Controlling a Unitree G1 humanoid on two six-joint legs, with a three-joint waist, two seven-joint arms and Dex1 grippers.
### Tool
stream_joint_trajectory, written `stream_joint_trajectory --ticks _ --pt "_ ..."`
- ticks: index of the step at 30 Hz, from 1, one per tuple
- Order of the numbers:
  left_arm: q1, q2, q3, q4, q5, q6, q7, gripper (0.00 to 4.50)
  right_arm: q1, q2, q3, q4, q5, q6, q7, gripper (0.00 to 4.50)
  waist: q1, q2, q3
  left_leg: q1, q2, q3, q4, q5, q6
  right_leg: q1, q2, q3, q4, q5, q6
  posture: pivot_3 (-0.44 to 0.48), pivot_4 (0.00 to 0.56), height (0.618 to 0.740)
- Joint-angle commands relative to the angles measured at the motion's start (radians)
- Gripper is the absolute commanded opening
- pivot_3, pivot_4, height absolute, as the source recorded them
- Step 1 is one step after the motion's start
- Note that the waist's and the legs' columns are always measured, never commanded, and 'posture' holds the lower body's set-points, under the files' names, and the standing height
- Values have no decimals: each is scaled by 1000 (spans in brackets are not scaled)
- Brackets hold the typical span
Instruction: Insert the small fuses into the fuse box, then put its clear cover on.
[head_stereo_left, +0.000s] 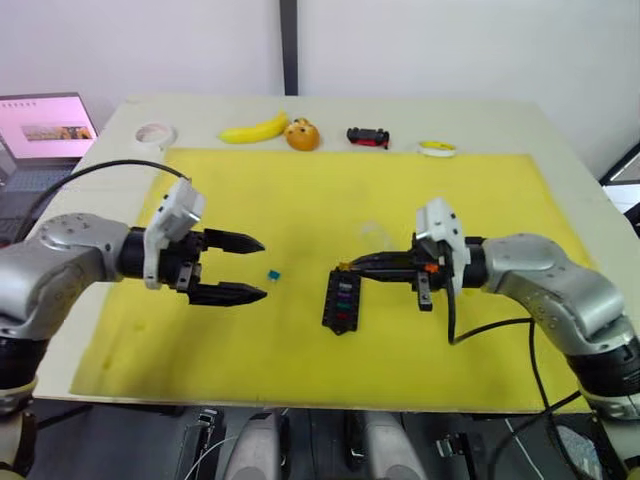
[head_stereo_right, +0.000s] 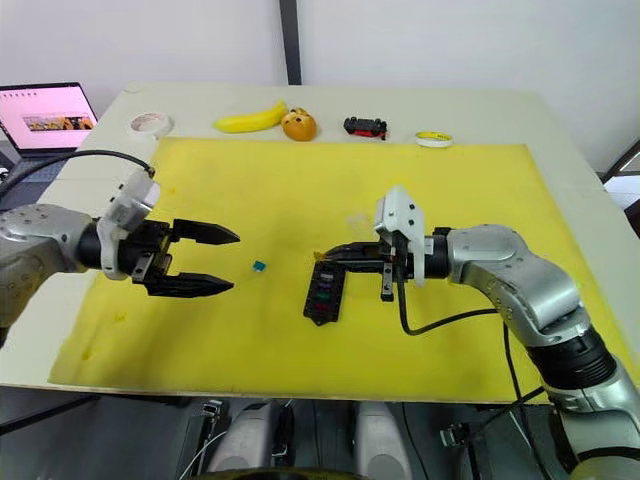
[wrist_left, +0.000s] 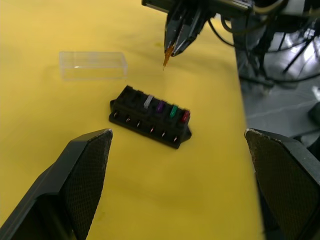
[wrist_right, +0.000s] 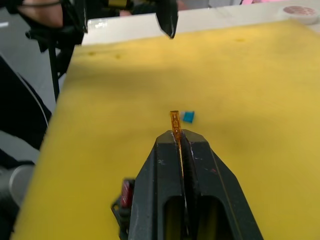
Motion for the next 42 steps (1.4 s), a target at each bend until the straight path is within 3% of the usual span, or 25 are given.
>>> stream_joint_trajectory --ticks 1,17,42 --pt "22 -15 -29 -20 95 -94 -34 4450 18 44 13 33 -87 -111 43 81 -1 0 0 0 0 0 0 0 0 0 0 0 0 0 0 0 150 737" --pt "44 -57 -24 -48 154 -94 -48 4450 -28 164 8 259 -226 -235 141 81 0 0 1 1 1 -1 1 0 0 0 1 0 2 0 1 0 150 737" --pt "98 -75 -19 -93 180 -92 -14 4450 -75 190 -17 351 -267 -254 192 81 1 0 1 1 1 -1 1 0 0 1 1 0 4 1 1 0 150 737"
